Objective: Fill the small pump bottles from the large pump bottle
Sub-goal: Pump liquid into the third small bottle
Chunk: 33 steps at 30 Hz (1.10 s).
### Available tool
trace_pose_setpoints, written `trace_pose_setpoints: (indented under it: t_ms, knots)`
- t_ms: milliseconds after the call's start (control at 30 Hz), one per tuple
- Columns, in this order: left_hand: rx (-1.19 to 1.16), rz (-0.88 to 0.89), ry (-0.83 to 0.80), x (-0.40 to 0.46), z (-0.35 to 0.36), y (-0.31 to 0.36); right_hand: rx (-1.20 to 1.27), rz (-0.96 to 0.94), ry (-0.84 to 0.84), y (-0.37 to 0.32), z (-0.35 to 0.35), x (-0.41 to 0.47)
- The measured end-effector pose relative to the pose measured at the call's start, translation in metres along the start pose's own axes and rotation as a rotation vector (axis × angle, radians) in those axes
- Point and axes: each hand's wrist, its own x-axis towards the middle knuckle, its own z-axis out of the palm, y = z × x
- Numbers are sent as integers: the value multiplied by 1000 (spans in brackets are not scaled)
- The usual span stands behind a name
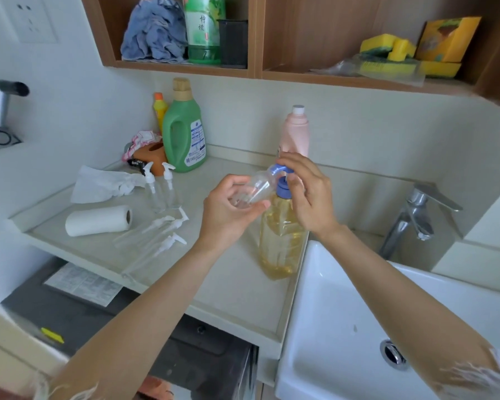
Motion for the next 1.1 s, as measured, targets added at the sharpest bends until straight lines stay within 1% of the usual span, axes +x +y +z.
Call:
trace_pose_setpoints:
  t_ms: [167,333,500,667,700,767,833,933,1100]
  knots:
    - [46,2,23,-1,0,-11,23,-7,80,6,15,-13]
    - [54,-5,31,-1,2,-14,29,4,70,5,13,-15]
    - [92,-38,8,-2,-4,-8,-11,8,3,-7,3,-7]
    - [-9,-12,-8,-2,-6,2,-24,-2,-127,-13,-13,23]
    - [-50,-32,-19,-3,-5,2,-38,-26,-118,-12,-12,22]
    - [-130,-93,-35,-6,-4,2,-46,-68,-38,-7,-7,13]
    - [-171,-140,-34,-7,-5,1,-17,-61,30,-3,3,3]
    - [-172,-188,-48,-8,-8,-3,-2,-37,80,1,12,-8]
    - [-146,-236,-84,-7,-8,-6,-59,-34,71,-2,12,-13]
